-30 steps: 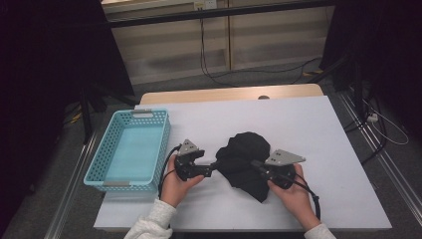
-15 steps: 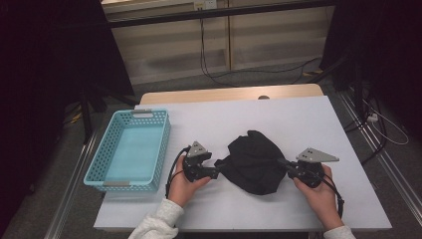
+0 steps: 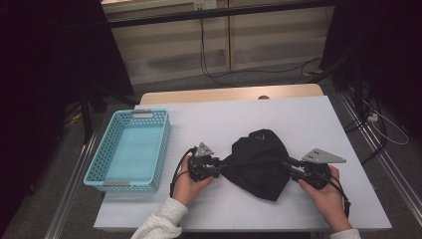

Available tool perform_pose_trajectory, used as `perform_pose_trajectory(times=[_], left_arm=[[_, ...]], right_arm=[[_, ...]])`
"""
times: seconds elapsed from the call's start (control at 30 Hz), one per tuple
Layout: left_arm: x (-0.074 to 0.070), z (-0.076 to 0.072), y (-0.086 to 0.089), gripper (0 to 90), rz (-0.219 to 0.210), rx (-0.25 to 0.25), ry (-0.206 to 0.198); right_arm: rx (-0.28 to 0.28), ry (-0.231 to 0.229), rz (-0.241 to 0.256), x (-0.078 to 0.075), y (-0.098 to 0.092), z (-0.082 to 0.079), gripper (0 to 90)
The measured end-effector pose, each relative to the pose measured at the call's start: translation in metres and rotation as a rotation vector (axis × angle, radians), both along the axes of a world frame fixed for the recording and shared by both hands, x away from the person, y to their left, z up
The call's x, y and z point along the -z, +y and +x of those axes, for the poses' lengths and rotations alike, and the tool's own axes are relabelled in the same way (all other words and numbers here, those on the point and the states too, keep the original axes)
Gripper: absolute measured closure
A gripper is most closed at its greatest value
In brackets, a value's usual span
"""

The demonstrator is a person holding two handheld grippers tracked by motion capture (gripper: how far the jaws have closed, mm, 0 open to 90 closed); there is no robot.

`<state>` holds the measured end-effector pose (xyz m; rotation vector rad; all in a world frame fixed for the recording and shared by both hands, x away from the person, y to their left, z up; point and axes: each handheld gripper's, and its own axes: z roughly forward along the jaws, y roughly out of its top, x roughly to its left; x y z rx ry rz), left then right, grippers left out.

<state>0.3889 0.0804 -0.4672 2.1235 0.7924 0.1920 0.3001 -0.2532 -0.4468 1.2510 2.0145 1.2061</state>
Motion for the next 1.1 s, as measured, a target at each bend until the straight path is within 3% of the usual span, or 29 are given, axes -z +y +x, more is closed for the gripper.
perform_pose_trajectory(times=[0.07, 0.23, 0.27, 0.37, 0.4, 0.43, 0.47, 0.57, 0.6, 0.67, 0.7, 0.73, 0.77, 0.9, 1.1], left_arm=[[0.000, -0.001, 0.001, 67.5, -0.004, -0.011, 0.018], [-0.001, -0.001, 0.004, 80.2, -0.013, -0.001, 0.062], [-0.001, -0.002, 0.004, 83.0, -0.015, 0.007, 0.061], [-0.002, -0.003, 0.003, 84.5, -0.017, 0.007, 0.064], [-0.002, -0.003, 0.003, 84.9, -0.018, 0.008, 0.069], [-0.002, -0.004, 0.004, 84.9, -0.019, 0.005, 0.074], [-0.002, -0.003, 0.006, 85.8, -0.027, -0.002, 0.083], [-0.003, -0.003, 0.009, 86.5, -0.035, -0.002, 0.093], [-0.004, -0.003, 0.011, 86.7, -0.044, -0.006, 0.103], [-0.005, -0.003, 0.012, 86.9, -0.049, -0.009, 0.103], [-0.006, -0.003, 0.013, 86.9, -0.048, -0.005, 0.108], [-0.008, -0.003, 0.015, 87.0, -0.051, -0.008, 0.105], [-0.009, -0.003, 0.016, 87.0, -0.048, -0.011, 0.100], [-0.012, -0.002, 0.021, 87.2, -0.054, -0.027, 0.107], [-0.018, 0.001, 0.034, 87.3, -0.054, -0.069, 0.093]], right_arm=[[-0.018, -0.022, -0.001, -0.005, 0.006, 0.000, 50.9], [-0.079, -0.063, -0.006, -0.014, 0.023, -0.001, 39.8], [-0.114, -0.073, -0.009, -0.016, 0.033, -0.001, 35.9], [-0.151, -0.070, -0.011, -0.017, 0.044, 0.000, 32.0], [-0.184, -0.063, -0.032, -0.015, 0.055, 0.000, 28.2], [-0.184, -0.063, -0.032, -0.015, 0.055, 0.000, 28.2], [-0.208, -0.048, -0.071, -0.011, 0.066, 0.001, 28.4], [-0.216, -0.032, -0.113, -0.004, 0.073, 0.004, 34.4], [-0.194, -0.019, -0.142, 0.001, 0.073, 0.006, 44.9], [-0.177, -0.010, -0.155, 0.005, 0.069, 0.008, 65.2], [-0.177, -0.010, -0.155, 0.005, 0.069, 0.008, 65.2], [-0.179, 0.005, -0.136, 0.007, 0.063, 0.009, 83.5], [-0.174, 0.007, -0.126, 0.007, 0.059, 0.009, 87.8], [-0.176, 0.006, -0.111, 0.003, 0.050, 0.007, 90.0], [-0.128, 0.018, -0.110, 0.000, 0.015, 0.000, 90.0]])
